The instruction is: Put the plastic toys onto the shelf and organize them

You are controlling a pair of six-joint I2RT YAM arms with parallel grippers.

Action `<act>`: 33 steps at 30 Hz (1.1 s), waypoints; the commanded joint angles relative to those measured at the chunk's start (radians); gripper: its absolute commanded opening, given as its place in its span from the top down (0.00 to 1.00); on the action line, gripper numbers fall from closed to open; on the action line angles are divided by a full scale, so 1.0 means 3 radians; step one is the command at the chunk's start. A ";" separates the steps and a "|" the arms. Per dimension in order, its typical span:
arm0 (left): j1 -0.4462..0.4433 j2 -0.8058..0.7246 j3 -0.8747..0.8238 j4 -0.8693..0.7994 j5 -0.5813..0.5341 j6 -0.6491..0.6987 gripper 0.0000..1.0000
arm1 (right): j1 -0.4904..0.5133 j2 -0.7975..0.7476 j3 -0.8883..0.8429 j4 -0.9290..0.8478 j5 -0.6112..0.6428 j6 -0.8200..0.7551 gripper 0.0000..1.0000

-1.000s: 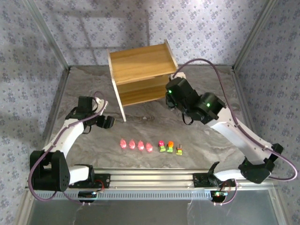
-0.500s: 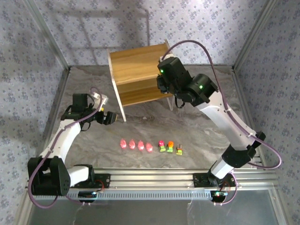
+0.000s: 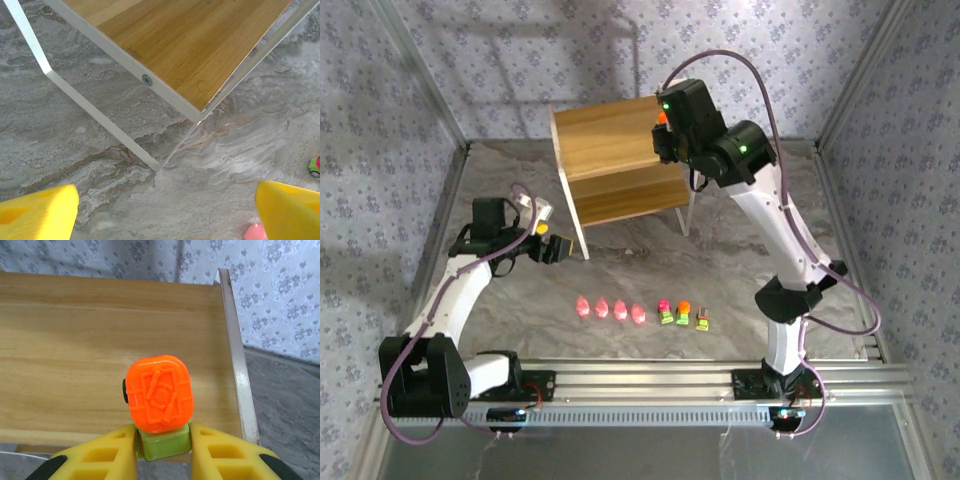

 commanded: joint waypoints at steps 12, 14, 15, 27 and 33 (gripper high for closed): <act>-0.0107 -0.0147 -0.0018 -0.0180 0.0280 0.0406 0.11 | -0.0166 0.0304 0.0349 -0.0482 -0.0111 0.0009 0.71; -0.0125 -0.0163 -0.0033 -0.0245 0.0288 0.0466 0.11 | -0.0168 0.0309 0.0351 -0.0499 -0.0114 0.0017 0.71; -0.0136 -0.0171 -0.0048 -0.0265 0.0285 0.0495 0.11 | -0.0168 0.0309 0.0349 -0.0504 -0.0118 0.0022 0.71; -0.0208 -0.0223 -0.0193 -0.0261 0.0279 0.0535 0.11 | -0.0249 0.0410 0.0349 -0.0456 -0.0190 0.0076 0.71; -0.0207 -0.0228 -0.0241 -0.0207 0.0262 0.0489 0.11 | -0.0298 0.0441 0.0349 -0.0441 -0.0229 0.0101 0.71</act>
